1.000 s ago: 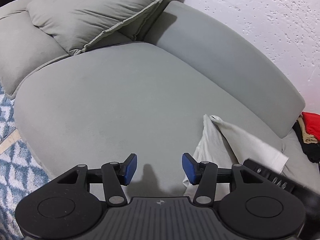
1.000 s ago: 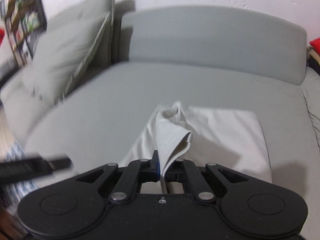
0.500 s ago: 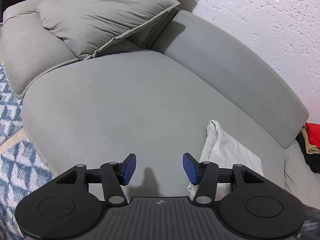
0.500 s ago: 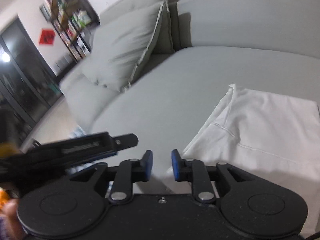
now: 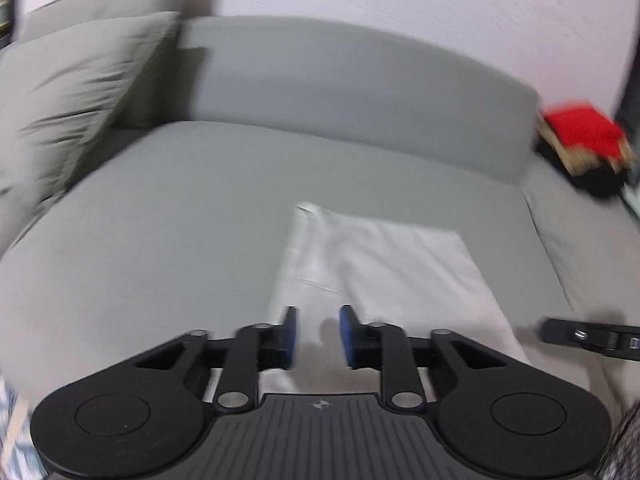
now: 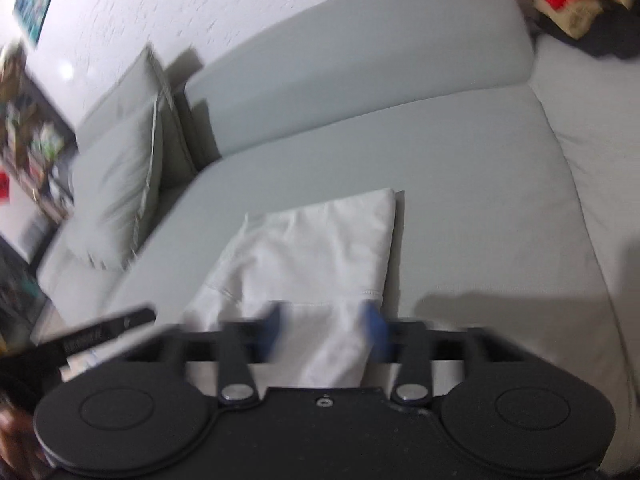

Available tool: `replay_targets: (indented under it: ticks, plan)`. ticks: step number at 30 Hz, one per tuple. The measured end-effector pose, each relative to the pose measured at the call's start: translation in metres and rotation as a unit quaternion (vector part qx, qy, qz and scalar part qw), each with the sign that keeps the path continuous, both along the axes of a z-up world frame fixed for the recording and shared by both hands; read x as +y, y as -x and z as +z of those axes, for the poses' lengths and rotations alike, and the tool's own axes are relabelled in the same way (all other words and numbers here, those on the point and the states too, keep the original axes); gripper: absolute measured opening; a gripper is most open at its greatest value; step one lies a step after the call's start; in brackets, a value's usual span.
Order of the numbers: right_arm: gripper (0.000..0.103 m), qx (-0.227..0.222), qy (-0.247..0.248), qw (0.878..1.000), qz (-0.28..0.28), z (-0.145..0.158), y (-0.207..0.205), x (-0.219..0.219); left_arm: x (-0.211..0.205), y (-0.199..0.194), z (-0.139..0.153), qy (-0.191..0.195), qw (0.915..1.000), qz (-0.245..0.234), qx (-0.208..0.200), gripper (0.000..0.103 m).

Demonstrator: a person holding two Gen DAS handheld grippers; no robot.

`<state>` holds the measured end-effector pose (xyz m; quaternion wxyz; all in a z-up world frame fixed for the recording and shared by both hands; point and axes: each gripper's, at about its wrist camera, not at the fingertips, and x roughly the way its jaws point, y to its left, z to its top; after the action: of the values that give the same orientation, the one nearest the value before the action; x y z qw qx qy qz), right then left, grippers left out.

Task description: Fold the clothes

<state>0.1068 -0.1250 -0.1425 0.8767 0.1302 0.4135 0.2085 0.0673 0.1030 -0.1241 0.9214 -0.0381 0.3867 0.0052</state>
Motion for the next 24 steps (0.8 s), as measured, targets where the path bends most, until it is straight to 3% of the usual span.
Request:
replay_targets:
  ticks: [3, 5, 7, 10, 14, 17, 21, 24]
  plan:
    - [0.023, -0.027, 0.062, 0.997, 0.045, -0.005, 0.001, 0.029, -0.015, -0.023, -0.027, -0.083, 0.9946, 0.014, 0.062, 0.010]
    - [0.025, -0.030, 0.117, 0.989, 0.085, -0.017, 0.004, 0.046, -0.013, -0.030, -0.034, -0.113, 0.9885, 0.042, 0.091, 0.010]
    - [0.025, -0.012, 0.148, 0.984, 0.098, -0.032, 0.013, 0.050, -0.008, -0.027, -0.032, -0.118, 0.9863, 0.055, 0.101, 0.010]
    - [0.025, -0.014, 0.136, 0.985, 0.103, -0.028, 0.036, 0.033, 0.005, -0.015, -0.022, -0.094, 0.9883, 0.064, 0.102, 0.012]
    - [0.026, 0.015, 0.073, 0.993, 0.087, -0.007, 0.041, -0.004, 0.018, 0.008, 0.004, -0.060, 0.9946, 0.061, 0.058, 0.014]
    - [0.032, 0.008, 0.028, 0.998, 0.055, 0.006, 0.029, -0.029, 0.015, 0.011, 0.025, -0.064, 0.9966, 0.050, 0.005, 0.014]
    - [0.032, 0.017, -0.052, 0.999, 0.001, 0.000, -0.015, -0.041, 0.011, -0.016, 0.037, -0.008, 0.9994, 0.014, -0.029, 0.014]
    - [0.022, 0.052, -0.143, 0.988, -0.029, -0.022, -0.056, -0.040, 0.006, -0.054, 0.023, 0.026, 0.9994, -0.005, -0.023, 0.014]
